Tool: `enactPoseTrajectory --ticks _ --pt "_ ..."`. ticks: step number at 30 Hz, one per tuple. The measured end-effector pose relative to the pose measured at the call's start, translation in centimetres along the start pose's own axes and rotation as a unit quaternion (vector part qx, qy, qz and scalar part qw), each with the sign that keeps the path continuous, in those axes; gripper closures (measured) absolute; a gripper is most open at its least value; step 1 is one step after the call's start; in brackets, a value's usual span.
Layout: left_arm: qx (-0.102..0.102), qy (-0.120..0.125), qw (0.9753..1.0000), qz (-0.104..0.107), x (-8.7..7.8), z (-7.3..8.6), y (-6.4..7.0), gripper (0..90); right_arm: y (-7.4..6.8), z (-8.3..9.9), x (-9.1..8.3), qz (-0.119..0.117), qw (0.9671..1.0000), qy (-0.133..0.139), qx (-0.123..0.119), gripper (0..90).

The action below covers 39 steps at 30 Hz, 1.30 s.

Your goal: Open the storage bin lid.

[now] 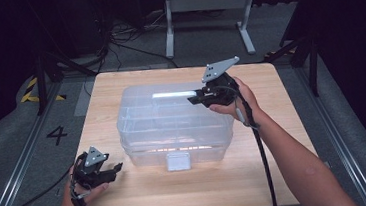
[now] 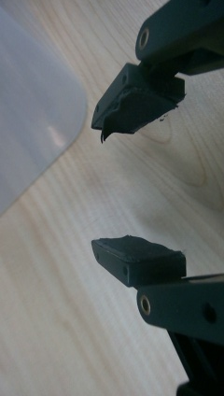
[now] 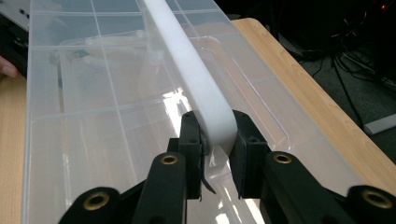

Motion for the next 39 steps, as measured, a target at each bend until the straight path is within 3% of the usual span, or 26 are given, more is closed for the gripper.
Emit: enactPoseTrajectory --ticks 5,8,14,25,31,35,39 --pt "0.014 0.040 0.9988 -0.023 -2.1 -2.1 -0.1 43.9 0.5 -0.3 0.0 -0.011 0.9999 -0.005 0.008 76.8" --pt "0.020 0.065 0.9974 -0.025 -3.4 -3.3 -0.2 44.7 0.8 -0.5 -0.1 -0.016 0.9998 -0.006 0.014 76.8" --pt "0.031 0.093 0.9948 -0.028 -4.7 -5.1 0.3 44.3 1.3 -0.9 -0.1 -0.019 0.9996 -0.009 0.021 76.5" --pt "0.051 0.097 0.9938 -0.017 -3.9 -7.0 1.6 44.6 1.8 -1.4 -0.2 -0.017 0.9994 -0.016 0.026 75.7" --pt "0.045 0.094 0.9946 0.000 -3.3 -7.2 1.8 58.0 1.9 -1.4 -0.2 -0.016 0.9994 -0.015 0.025 75.4" --pt "0.046 0.092 0.9945 0.021 -2.9 -7.2 2.1 74.1 1.9 -1.5 -0.2 -0.015 0.9994 -0.016 0.026 75.3" --pt "0.048 0.105 0.9931 0.020 -3.0 -7.5 2.2 84.0 1.9 -1.5 -0.2 -0.015 0.9994 -0.017 0.025 75.2"
Point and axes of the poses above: each handheld gripper's, and its own axes: x roughly forward along the jaws, z roughly out of its underside, y roughly to its right, the point moved 4 cm from there along x, roughly forward along the jaws
